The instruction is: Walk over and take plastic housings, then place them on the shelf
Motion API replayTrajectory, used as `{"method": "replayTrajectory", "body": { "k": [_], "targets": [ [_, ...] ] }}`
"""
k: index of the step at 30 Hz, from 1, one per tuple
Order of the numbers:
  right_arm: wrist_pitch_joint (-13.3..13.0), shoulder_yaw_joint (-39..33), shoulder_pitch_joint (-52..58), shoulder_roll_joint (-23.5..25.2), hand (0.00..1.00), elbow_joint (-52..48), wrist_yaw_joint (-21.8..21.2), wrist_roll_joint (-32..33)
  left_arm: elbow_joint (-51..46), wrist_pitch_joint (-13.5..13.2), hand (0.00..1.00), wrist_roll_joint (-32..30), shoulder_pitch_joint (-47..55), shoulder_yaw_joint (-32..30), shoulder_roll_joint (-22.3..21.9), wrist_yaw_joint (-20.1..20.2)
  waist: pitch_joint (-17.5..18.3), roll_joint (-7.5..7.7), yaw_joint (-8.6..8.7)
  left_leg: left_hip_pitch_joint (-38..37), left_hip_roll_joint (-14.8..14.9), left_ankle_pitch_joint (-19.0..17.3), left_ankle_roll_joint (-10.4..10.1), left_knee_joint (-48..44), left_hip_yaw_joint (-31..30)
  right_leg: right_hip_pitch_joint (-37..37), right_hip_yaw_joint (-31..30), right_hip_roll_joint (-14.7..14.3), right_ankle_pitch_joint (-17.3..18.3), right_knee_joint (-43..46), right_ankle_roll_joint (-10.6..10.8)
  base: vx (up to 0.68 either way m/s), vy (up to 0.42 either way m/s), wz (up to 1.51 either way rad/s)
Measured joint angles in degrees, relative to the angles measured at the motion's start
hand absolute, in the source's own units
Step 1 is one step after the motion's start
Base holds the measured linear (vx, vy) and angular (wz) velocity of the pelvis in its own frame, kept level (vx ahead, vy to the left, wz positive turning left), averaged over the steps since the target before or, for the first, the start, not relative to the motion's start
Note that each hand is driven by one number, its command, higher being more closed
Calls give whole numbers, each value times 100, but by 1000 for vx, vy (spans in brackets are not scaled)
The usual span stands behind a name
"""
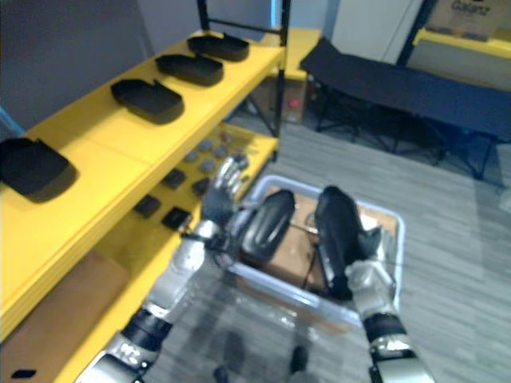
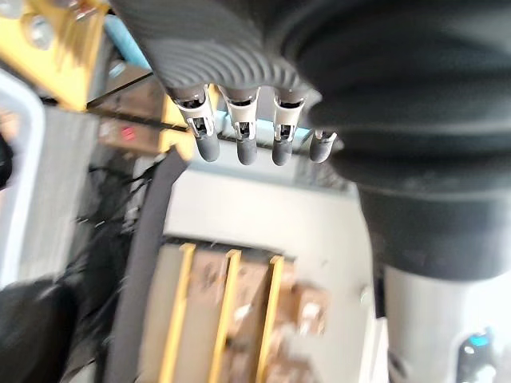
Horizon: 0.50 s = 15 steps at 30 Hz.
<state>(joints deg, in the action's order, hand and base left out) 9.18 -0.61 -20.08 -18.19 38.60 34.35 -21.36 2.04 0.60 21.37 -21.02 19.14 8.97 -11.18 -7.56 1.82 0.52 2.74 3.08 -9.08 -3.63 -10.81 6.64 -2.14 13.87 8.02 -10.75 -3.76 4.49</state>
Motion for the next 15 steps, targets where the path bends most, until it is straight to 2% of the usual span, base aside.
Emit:
{"method": "replayTrajectory", "body": {
  "k": [3,5,12,15],
  "targets": [
    [-104,-52,-35,-93,100,-271,137,-5,750,714,0,25,53,-15,15,48,-126,-58,28,-17,18,-107,54,-104,26,27,-55,-11,0,25,0,-22,9,-8],
    [-187,-52,-54,-140,100,-452,190,-10,1206,955,0,68,104,28,-24,75,-212,-76,46,-6,25,-112,52,-125,32,15,-79,-20,0,27,0,-28,-12,-4],
    [-383,-49,-253,-166,100,-686,373,-27,1724,1473,0,81,118,185,-48,89,-354,-102,44,45,119,-135,3,-210,58,-21,-145,-111,1,27,-2,-3,-10,-3],
    [-514,-52,-411,-211,100,-1004,492,-24,2167,1781,0,129,-9,182,-51,170,-462,-145,68,145,145,-187,-36,-388,101,-89,-210,-125,3,46,-7,-13,5,-12]
  ]
}}
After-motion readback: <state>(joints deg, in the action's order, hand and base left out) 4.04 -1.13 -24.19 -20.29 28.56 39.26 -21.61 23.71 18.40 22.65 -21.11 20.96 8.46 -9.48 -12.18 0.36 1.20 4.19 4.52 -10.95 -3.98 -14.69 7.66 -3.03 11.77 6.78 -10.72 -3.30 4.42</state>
